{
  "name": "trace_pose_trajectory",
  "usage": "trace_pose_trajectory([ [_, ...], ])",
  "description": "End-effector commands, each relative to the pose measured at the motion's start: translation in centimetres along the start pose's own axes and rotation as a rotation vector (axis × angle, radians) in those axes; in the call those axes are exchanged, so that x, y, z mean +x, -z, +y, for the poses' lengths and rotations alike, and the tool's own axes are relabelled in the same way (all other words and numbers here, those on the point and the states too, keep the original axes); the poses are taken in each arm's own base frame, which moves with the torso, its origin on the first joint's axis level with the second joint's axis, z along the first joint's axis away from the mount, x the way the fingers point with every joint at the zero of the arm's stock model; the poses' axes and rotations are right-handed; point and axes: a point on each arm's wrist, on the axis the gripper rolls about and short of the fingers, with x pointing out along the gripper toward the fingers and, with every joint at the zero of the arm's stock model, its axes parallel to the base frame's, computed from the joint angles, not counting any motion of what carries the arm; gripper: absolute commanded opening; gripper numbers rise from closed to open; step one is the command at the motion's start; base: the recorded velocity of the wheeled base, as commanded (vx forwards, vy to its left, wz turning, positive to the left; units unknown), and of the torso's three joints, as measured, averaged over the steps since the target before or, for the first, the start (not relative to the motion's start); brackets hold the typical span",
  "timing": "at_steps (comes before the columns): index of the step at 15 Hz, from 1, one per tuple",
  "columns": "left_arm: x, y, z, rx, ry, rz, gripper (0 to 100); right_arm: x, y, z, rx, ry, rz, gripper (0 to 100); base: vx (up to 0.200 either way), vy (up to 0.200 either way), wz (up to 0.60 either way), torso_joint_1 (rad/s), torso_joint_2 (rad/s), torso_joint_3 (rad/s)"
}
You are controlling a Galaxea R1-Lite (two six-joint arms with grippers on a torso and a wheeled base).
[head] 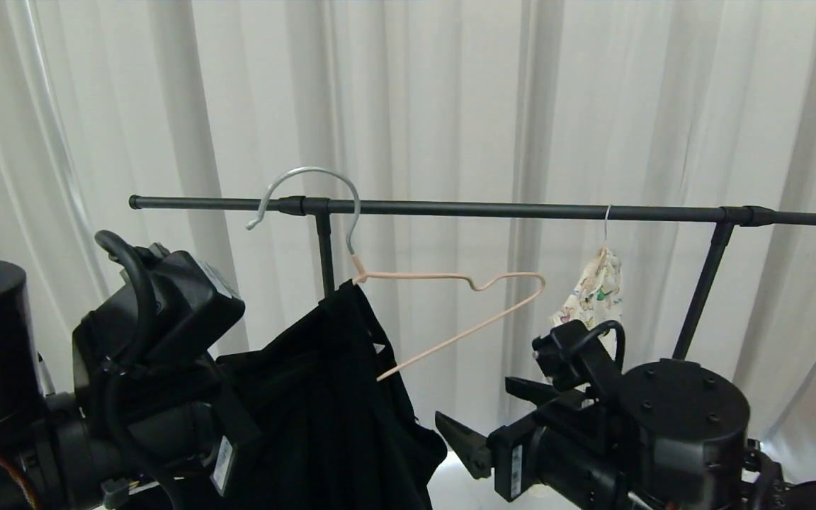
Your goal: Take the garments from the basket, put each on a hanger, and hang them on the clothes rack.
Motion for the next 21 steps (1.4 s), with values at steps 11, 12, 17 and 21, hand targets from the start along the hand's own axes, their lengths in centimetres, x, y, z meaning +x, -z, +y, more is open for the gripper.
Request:
trace_pose_trajectory([
  [11, -0.3, -1.6, 0.5, 0.011, -0.018, -0.058, 0, 2.4, 2.8, 0.7, -0.048, 0.042, 0.072, 100, 0.0, 0.0, 0.0, 0.0, 0.0, 0.0],
  [12, -0.4, -1.7, 0.6, 0.011, -0.02, -0.063, 0, 2.3, 3.2, 0.5, -0.058, 0.05, 0.086, 100, 0.0, 0.0, 0.0, 0.0, 0.0, 0.0],
  [17, -0.8, -1.6, 0.5, 0.011, -0.022, -0.068, 0, 1.8, 4.6, -2.8, -0.123, 0.225, 0.131, 100, 0.0, 0.0, 0.0, 0.0, 0.0, 0.0],
  [21, -1.3, 0.3, -0.1, 0.014, -0.01, -0.02, 0, 2.0, 3.0, -6.7, -0.158, 0.372, 0.104, 100, 0.0, 0.0, 0.0, 0.0, 0.0, 0.0],
])
